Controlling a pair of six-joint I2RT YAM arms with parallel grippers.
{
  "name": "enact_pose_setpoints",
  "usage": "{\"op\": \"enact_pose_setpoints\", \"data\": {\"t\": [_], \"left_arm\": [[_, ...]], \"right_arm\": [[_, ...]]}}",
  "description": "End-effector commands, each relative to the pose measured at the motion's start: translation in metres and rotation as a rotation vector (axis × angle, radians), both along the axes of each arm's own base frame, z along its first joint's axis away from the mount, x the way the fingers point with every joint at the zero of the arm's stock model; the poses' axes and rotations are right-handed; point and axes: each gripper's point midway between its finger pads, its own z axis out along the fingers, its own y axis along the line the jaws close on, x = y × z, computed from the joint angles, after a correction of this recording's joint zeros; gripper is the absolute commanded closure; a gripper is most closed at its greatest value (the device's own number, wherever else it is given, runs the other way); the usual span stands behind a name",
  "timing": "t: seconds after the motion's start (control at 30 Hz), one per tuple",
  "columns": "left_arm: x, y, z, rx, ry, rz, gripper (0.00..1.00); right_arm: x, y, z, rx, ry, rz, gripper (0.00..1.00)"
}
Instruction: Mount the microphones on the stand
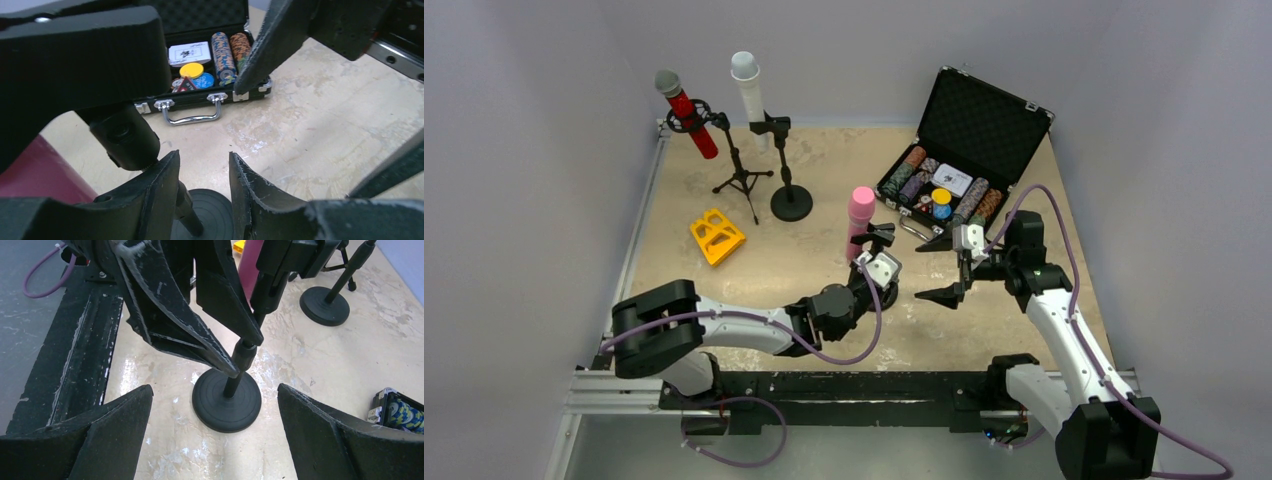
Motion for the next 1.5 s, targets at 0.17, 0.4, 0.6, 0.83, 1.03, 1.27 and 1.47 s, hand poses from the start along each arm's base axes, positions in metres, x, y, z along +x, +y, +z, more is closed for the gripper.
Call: {"op": "enact_pose_setpoints", "data": {"t": [0.17, 0.4, 0.6, 0.83, 1.03, 1.27, 1.47], "left_arm": [[0.029, 0.012, 0.005, -0.028, -0.014, 0.230, 0.55], [0.035, 0.005, 0.003, -0.012, -0.058, 0.245, 0.73], [0.030, -0.002, 0.004, -0.010, -0.070, 0.179, 0.96], [0.015, 0.003, 0.008, -0.006, -0.108, 0.071, 1.00], [0.006, 0.027, 0.006, 0.013, -0.126, -0.011, 1.00], [-0.033, 0.046, -0.005, 0.077, -0.082, -0.210, 0.87], [-0.045, 0.105, 0.003, 0.068, -0.027, -0.144, 0.51]], "right_arm": [[-0.001, 0.000, 0.010, 0.017, -0.050, 0.015, 0.01], [-0.002, 0.000, 0.009, 0.018, -0.048, 0.017, 0.01], [-0.002, -0.001, 0.009, 0.017, -0.051, 0.016, 0.01], [-0.002, -0.001, 0.010, 0.016, -0.056, 0.013, 0.01], [-0.001, -0.001, 0.008, 0.011, -0.058, 0.011, 0.01], [0.001, 0.000, -0.001, 0.007, -0.074, 0.015, 0.02], [0.042, 0.016, 0.015, 0.029, -0.046, -0.083, 0.09]]}}
